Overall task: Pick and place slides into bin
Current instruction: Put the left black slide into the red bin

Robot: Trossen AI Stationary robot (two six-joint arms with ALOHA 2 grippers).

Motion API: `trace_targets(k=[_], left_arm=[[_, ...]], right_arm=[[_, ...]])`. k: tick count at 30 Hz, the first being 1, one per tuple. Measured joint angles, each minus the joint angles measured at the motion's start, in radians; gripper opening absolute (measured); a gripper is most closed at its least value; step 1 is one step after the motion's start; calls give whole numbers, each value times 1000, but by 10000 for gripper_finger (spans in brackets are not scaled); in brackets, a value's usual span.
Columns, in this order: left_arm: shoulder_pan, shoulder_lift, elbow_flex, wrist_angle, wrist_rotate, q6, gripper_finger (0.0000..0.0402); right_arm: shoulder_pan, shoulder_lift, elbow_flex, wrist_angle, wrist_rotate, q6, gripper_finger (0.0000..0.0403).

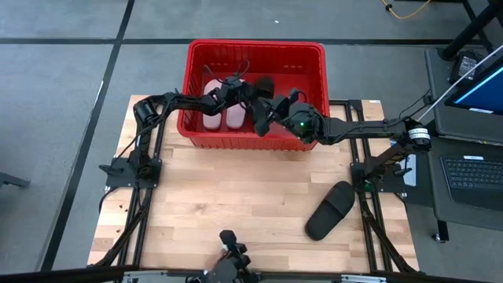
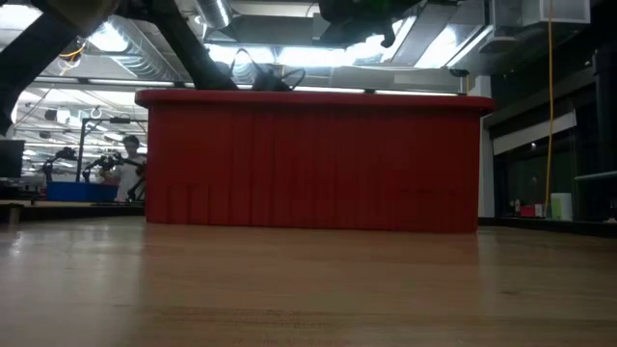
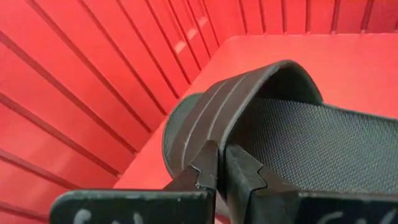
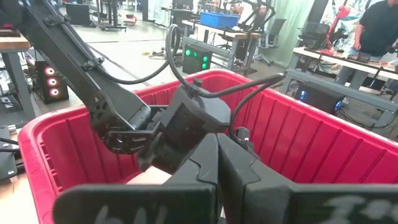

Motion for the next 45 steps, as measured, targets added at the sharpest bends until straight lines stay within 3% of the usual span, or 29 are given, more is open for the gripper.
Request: trace_targets(k=[16,31,45], left_arm=[[-3,43,0,35,3,-30,4],[-3,43,0,34,3,-53,29],[-3,43,0,32,3,-55,104]], right_arm=[[9,0,0,0,0,25,5],[9,0,0,0,0,25,5],[9,0,0,0,0,23,5]])
